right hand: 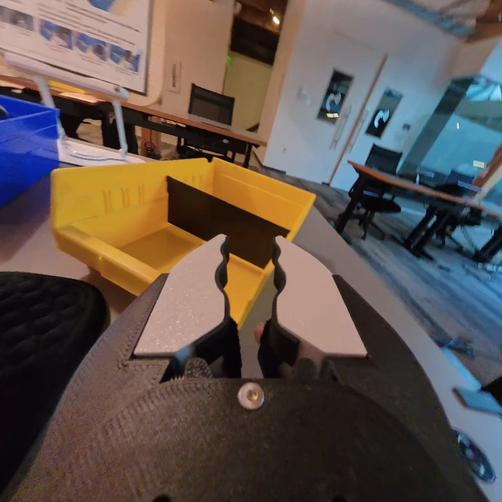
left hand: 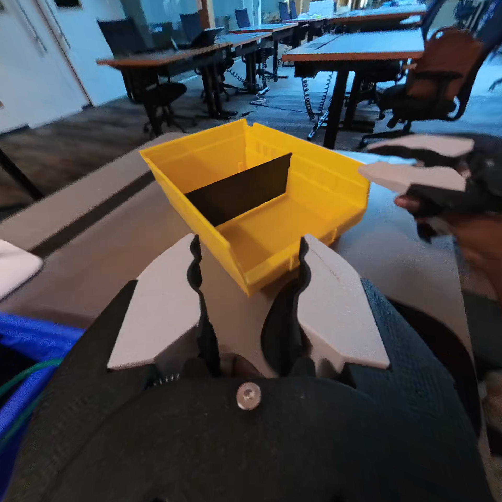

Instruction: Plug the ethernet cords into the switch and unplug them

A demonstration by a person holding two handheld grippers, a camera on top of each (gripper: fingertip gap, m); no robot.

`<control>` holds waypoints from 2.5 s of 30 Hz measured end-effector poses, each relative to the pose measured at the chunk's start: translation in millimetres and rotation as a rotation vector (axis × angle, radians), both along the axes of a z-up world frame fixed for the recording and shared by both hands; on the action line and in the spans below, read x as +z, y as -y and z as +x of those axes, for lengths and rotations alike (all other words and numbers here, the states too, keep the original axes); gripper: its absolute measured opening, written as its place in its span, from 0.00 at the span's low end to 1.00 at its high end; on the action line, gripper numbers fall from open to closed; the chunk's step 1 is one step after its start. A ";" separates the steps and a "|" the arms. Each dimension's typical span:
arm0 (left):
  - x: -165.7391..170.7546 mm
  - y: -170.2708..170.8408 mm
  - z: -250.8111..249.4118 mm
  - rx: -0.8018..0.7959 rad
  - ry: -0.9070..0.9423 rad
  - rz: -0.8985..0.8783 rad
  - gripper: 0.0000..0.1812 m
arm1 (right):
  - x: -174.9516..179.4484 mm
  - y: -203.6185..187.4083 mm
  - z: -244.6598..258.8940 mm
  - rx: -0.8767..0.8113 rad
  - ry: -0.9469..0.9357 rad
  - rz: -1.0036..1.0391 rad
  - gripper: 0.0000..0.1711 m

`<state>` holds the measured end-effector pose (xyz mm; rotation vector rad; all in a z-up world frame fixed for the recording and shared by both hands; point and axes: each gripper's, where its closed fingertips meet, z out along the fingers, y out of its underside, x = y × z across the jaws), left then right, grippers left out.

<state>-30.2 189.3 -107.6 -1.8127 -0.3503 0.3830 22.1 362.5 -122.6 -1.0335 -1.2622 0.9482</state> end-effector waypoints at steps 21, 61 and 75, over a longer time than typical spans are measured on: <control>-68.9 196.1 10.1 0.286 -0.246 -0.432 0.32 | -76.1 110.3 -32.2 0.444 0.470 0.395 0.45; -110.1 428.0 -21.1 0.361 -0.231 -0.848 0.22 | -91.8 11.8 -9.4 0.087 0.592 0.513 0.28; -57.9 473.2 51.0 0.279 -0.073 -0.473 0.32 | -79.0 8.0 32.1 0.119 0.597 0.434 0.39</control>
